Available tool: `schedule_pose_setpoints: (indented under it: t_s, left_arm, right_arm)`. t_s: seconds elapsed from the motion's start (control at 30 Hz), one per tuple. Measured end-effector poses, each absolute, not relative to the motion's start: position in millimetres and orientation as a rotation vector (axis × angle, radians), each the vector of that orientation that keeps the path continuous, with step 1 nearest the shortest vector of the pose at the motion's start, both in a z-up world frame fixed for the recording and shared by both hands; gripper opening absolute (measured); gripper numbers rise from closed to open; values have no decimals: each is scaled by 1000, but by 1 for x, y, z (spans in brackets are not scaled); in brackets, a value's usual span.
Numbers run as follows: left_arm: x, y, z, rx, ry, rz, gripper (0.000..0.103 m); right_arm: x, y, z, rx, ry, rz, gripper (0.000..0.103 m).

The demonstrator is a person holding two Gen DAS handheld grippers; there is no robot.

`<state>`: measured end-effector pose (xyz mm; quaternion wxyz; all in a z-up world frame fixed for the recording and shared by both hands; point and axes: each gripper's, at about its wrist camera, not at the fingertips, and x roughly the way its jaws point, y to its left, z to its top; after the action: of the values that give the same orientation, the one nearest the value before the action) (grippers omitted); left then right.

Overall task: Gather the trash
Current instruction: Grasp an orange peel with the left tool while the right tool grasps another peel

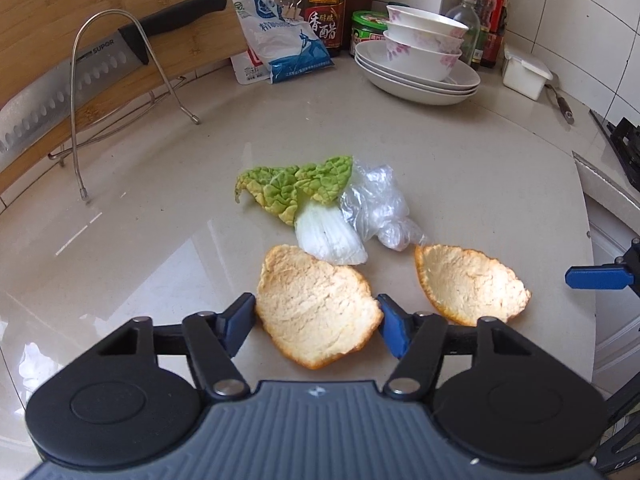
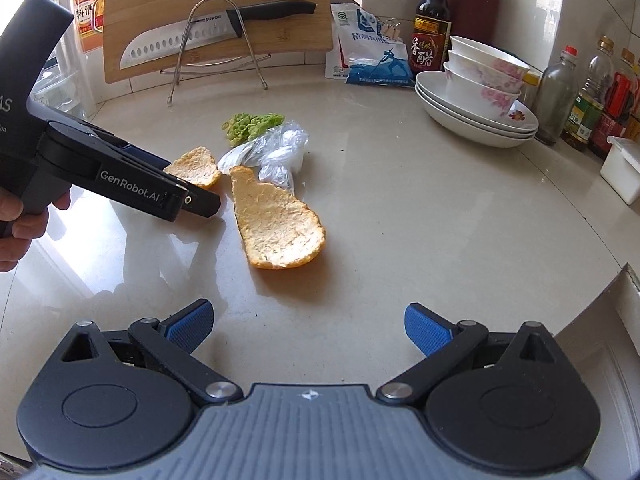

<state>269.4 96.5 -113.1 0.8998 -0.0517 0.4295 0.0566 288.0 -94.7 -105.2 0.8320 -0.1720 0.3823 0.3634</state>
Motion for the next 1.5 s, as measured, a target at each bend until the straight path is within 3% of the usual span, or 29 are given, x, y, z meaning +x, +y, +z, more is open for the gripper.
schedule_pose_setpoints:
  t_s: [0.13,0.3,0.6,1.1,1.2,1.33,1.4,1.5]
  left_arm:
    - [264,103,-105,-135,866,116,48]
    - [257,106,-101,-137,864,117,46]
    - [259,108,-109,-149,877,129,58]
    - [265,103,-114,-138,878,117,68]
    - [265,102,-114,-135,872,108,60]
    - [261,110,-107,-175,860,88,44]
    - [261,113,-104,-178,871,77,40]
    - [259,115,-98,-185,879,54,38]
  right_arm:
    - [292,-87,-109,-379,804,789,103]
    - [299,-72,-114,-398,800,824,103]
    - [307,-62,-116,-392,802,862,103]
    - [318,-41,-118,-383,788,863,103]
    - [315,-39,-116,-380,775,864,93]
    - [314,-42,-110,-389,779,855,70]
    - [314,-44,-108,-396,780,849,59]
    - [313,-46,-103,-406,772,843,52]
